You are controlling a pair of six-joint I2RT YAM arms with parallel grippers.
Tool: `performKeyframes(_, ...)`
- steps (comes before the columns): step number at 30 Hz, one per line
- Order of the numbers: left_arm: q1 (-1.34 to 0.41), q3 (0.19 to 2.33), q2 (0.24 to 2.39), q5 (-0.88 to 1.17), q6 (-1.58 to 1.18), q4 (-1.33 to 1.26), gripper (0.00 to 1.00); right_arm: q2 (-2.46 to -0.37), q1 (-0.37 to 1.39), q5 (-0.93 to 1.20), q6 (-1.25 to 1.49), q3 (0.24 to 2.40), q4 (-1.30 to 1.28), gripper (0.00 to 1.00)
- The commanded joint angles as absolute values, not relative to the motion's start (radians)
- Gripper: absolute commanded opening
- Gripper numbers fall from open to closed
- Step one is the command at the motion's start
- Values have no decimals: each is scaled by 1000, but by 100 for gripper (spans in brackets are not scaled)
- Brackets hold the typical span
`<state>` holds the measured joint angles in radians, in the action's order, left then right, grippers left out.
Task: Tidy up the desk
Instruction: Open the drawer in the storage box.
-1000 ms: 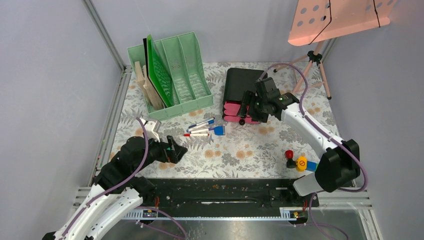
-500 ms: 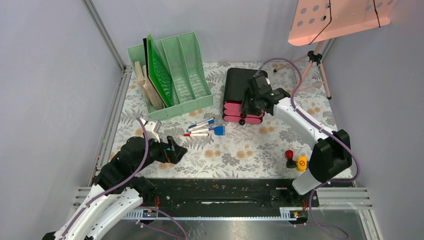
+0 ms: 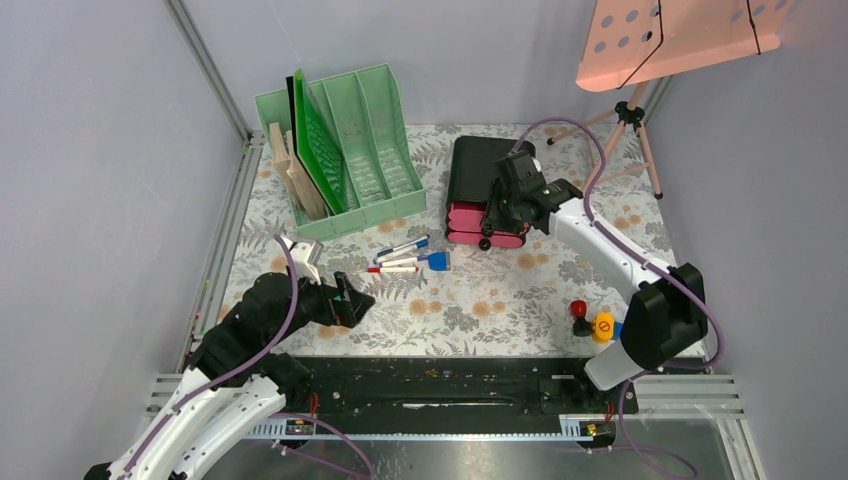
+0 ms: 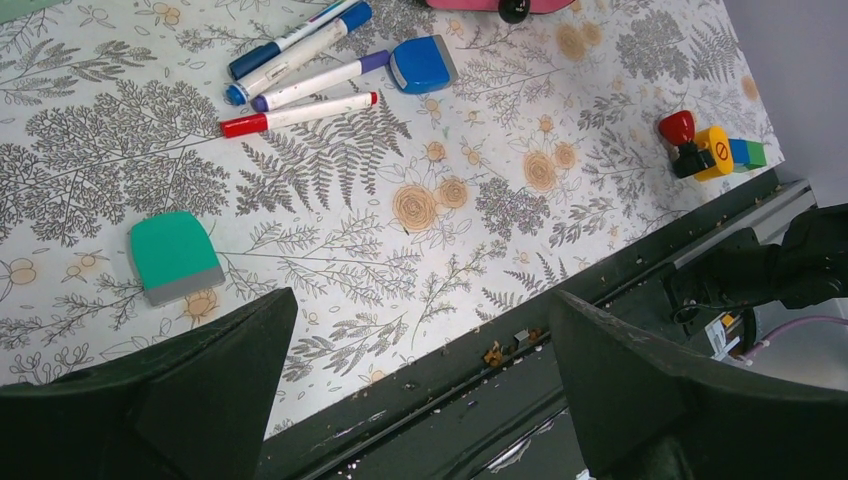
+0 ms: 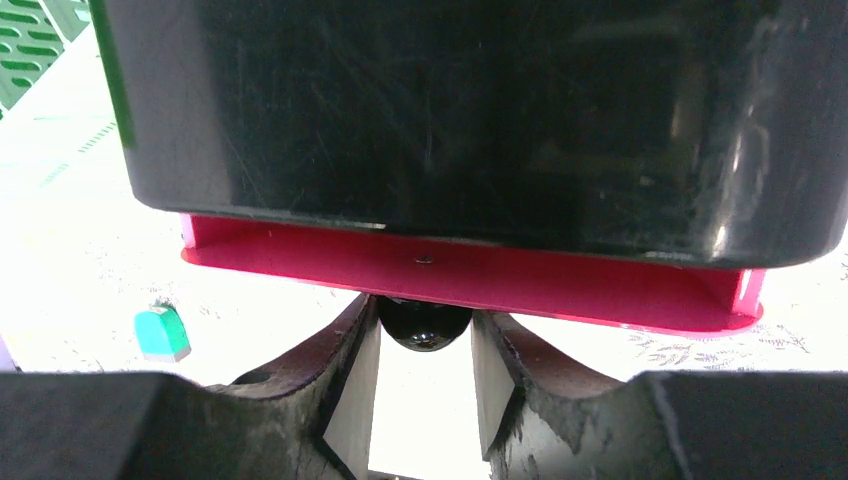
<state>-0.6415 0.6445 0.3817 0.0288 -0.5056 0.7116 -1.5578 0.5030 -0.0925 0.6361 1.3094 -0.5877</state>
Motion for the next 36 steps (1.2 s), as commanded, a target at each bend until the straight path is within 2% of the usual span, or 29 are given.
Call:
performKeyframes(1, -641, 670, 408, 6, -514, 703, 99, -1484, 511, -103, 632, 1276, -618, 0)
performKeyframes(21, -639, 678, 410, -51, -552, 724, 99, -1331, 546, -66, 665, 1109, -639, 0)
performKeyframes(32, -640, 732, 494, -83, -575, 787, 99, -1286, 564, -73, 668, 1064, -654, 0)
performKeyframes(33, -640, 732, 500, -83, -573, 788, 99, -1284, 564, -75, 666, 1063, -654, 2)
performKeyframes(36, -640, 739, 518, -91, -571, 791, 99, -1273, 564, -77, 659, 1065, -653, 21)
